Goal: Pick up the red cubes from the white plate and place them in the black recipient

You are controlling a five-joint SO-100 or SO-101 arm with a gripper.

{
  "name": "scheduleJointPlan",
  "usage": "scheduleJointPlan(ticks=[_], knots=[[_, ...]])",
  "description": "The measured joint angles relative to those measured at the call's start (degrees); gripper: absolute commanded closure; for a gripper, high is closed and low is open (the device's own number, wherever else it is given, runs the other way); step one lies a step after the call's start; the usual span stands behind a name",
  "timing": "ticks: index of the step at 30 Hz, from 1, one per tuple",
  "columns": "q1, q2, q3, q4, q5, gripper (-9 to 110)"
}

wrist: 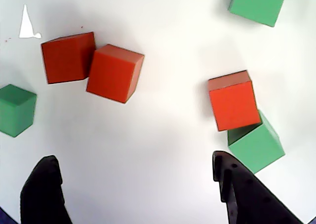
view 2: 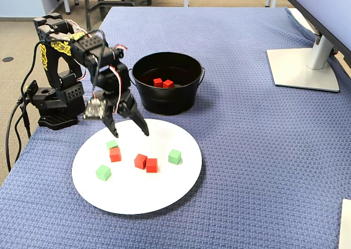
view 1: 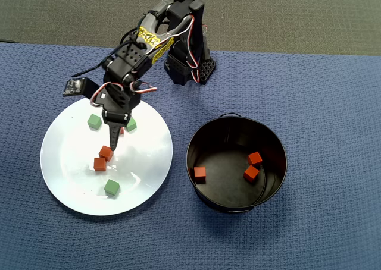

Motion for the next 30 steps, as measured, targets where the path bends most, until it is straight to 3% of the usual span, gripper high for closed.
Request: scheduleJointPlan(ticks=[13,30], knots=[[4.1,-1.3,0.0,1.6,-24.5,70],[7.7,-8.9,0.0,-3.9,-25.1,71]])
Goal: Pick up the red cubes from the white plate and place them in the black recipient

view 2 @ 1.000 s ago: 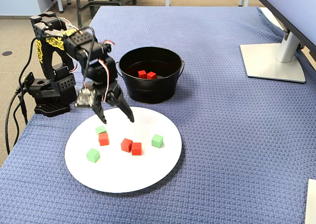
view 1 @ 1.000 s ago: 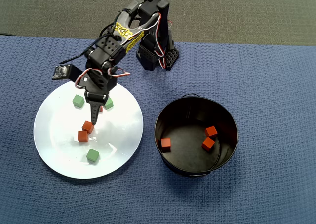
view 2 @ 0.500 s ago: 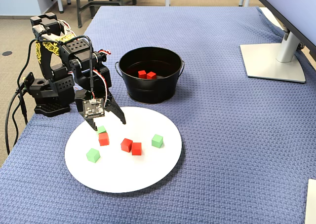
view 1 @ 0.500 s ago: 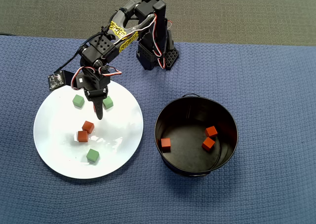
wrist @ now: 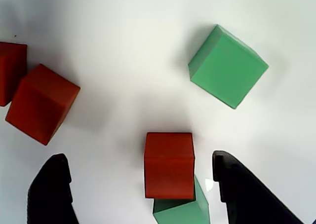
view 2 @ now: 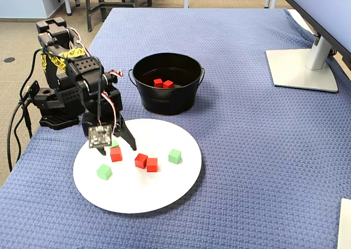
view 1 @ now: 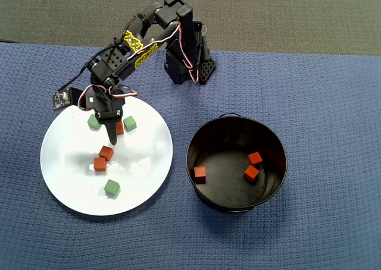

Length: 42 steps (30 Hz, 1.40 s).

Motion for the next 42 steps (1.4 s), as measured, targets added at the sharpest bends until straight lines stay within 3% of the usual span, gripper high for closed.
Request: scheduleJointPlan(ticks=[14,33,42], knots=[[-0.2,-2.1,6.2,-6.3,-0.5,74],[-3.7,-0.6,6.4,-6.8,3.9,102],[-4.3,3.9,4.5,-2.3,8.8,102]])
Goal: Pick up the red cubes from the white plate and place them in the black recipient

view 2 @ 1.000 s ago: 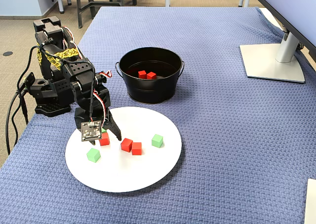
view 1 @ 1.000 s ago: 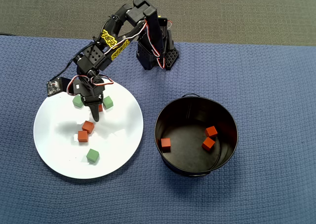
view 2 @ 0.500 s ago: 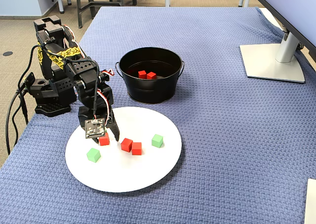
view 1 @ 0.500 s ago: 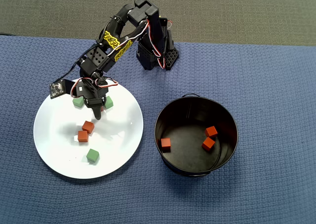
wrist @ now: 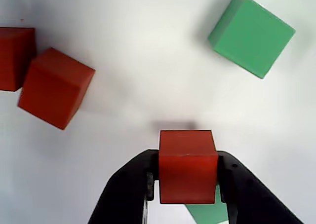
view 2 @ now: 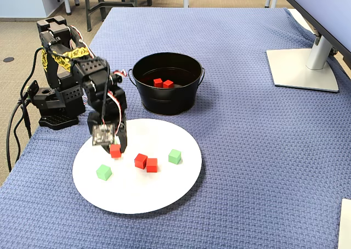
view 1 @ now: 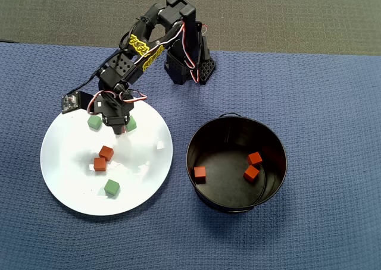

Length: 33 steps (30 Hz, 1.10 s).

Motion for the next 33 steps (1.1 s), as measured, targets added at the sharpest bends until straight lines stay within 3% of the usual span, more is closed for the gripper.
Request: scheduleJointPlan(ticks=[11,22,24,26,29,33], knots=[[-11.0,12.7,-11.7,7.0,19.7,102],[-40.3,22.1,-16.7,11.8,34.8,102],[-46.4,22.5,-16.7,11.8,36.2,89],[-52.1,22.3,-16.7,13.0,36.9,59],[-57.7,20.7,-16.7,15.3,35.2,56],[-54.9,18.5,-18.1,16.4,31.4,59]])
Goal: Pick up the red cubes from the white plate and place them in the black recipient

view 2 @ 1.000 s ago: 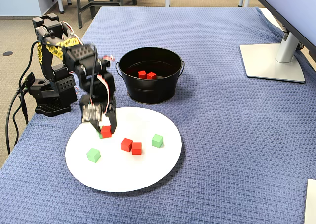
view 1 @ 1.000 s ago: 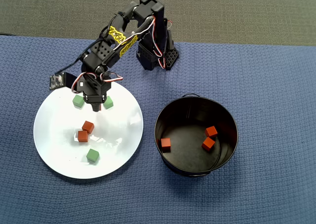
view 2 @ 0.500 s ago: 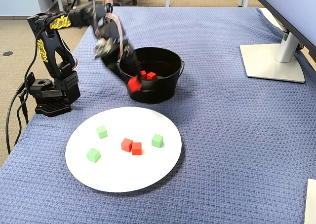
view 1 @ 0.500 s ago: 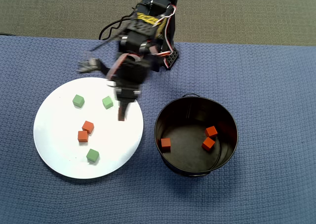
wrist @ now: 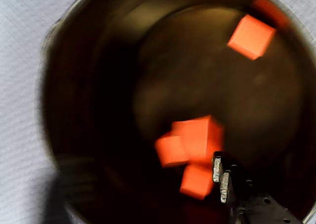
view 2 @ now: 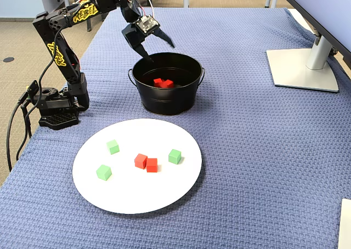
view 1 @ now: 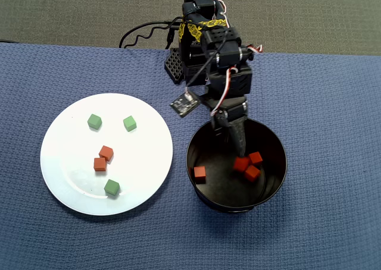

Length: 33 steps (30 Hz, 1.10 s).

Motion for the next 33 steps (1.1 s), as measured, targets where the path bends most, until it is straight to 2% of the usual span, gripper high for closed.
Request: scheduleJointPlan(ticks=[6,10,16,24,29,33], knots=[[16.8,-4.3,-2.7,0.1,-1.5,67],[29.3,-7.8,-2.7,-0.2,-4.0,67],[38.9,-13.2,-2.0,-1.0,-11.8,71],[42.9,-16.4,-0.4,-2.8,-33.8,76],[47.1,-18.5,1.3,-4.8,-54.0,71],[47.8,-20.7,-0.2,-0.9,-67.2,69]])
